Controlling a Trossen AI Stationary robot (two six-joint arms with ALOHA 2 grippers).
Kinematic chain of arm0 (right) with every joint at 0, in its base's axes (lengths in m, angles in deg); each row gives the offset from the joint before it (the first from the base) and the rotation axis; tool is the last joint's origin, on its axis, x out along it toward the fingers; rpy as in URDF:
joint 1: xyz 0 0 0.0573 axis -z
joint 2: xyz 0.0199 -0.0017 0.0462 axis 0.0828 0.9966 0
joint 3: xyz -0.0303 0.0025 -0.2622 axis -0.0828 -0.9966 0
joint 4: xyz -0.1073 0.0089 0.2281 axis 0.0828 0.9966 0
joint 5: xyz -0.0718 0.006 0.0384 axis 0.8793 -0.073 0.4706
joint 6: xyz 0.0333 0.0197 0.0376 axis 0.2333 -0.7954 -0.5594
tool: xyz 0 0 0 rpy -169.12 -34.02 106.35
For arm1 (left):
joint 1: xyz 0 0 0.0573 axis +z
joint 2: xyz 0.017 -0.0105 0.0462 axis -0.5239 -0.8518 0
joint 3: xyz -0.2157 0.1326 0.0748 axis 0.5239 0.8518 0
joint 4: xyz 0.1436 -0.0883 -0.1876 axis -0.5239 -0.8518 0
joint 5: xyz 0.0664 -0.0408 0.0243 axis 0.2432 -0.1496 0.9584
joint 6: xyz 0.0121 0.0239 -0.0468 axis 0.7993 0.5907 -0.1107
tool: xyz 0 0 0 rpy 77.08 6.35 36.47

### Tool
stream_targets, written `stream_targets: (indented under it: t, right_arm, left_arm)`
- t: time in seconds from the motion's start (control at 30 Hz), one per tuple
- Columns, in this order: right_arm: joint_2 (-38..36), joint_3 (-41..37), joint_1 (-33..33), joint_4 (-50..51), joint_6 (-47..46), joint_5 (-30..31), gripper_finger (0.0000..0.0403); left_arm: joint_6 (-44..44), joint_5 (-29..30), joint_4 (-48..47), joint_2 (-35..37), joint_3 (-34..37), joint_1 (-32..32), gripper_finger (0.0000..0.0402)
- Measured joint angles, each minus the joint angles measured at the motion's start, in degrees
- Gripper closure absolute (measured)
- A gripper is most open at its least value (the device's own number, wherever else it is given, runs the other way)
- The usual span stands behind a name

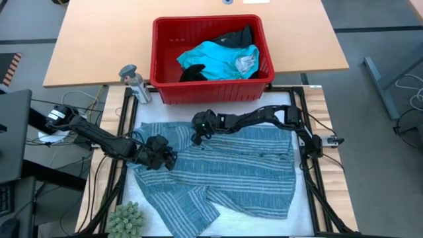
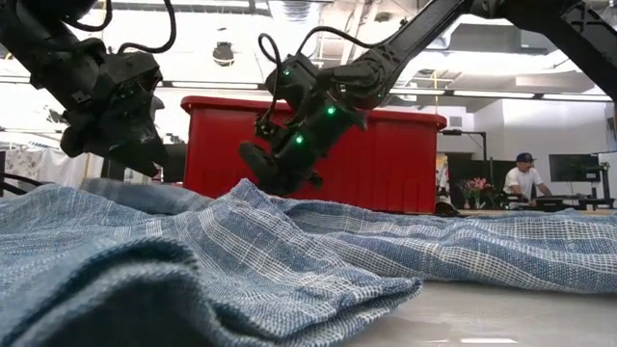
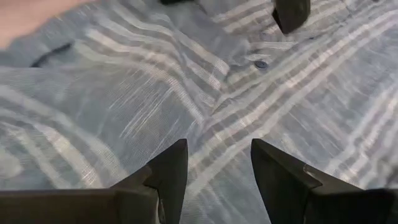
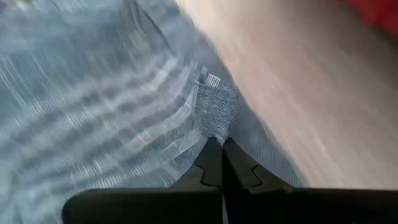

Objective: Fold Laundry from Bin
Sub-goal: Fold the patterned blue shirt

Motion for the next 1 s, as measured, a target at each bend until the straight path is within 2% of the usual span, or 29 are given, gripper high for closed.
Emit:
stream_targets:
  t: [0.23, 0.33, 0.5, 0.6, 0.67, 0.77, 0.83, 1.0]
  right_arm:
    - [-0.2, -0.1, -1.8, 2.9, -0.6, 0.4, 0.0383]
    - [-0.2, -0.1, -2.5, 3.1, -0.7, 0.4, 0.0362]
    - [-0.2, -0.1, -2.8, 3.3, -0.6, 1.2, 0.0360]
    - [-0.2, -0.1, -2.8, 3.8, -0.7, 1.3, 0.0372]
    - [-0.2, -0.4, -2.8, 3.9, -0.8, 1.4, 0.0378]
    - [-0.2, -0.4, -2.7, 4.6, -0.8, 1.4, 0.0377]
    - [-0.2, -0.4, -2.5, 4.6, -0.7, 1.4, 0.0367]
    - [-0.2, -0.4, -1.9, 4.6, -0.6, 1.4, 0.0346]
  left_arm:
    - [-4.8, 3.3, 0.1, 0.0, 3.4, -1.7, 0.0237]
    - [-9.2, 4.6, -0.1, 0.0, 6.2, -2.2, 0.0237]
    - [-18.3, 16.5, -1.7, 0.2, 8.3, -2.7, 0.0237]
    - [-18.8, 20.0, -1.6, 1.5, 8.0, -2.7, 0.0237]
    - [-19.0, 18.5, -0.9, 2.6, 7.5, -2.7, 0.0237]
    - [-19.2, 10.5, -0.9, 3.7, 7.1, -2.8, 0.0237]
    - [-19.2, 7.6, -0.9, 3.9, 7.1, -2.8, 0.0237]
    - [-19.8, 11.1, 1.1, 3.9, 7.1, -3.0, 0.0237]
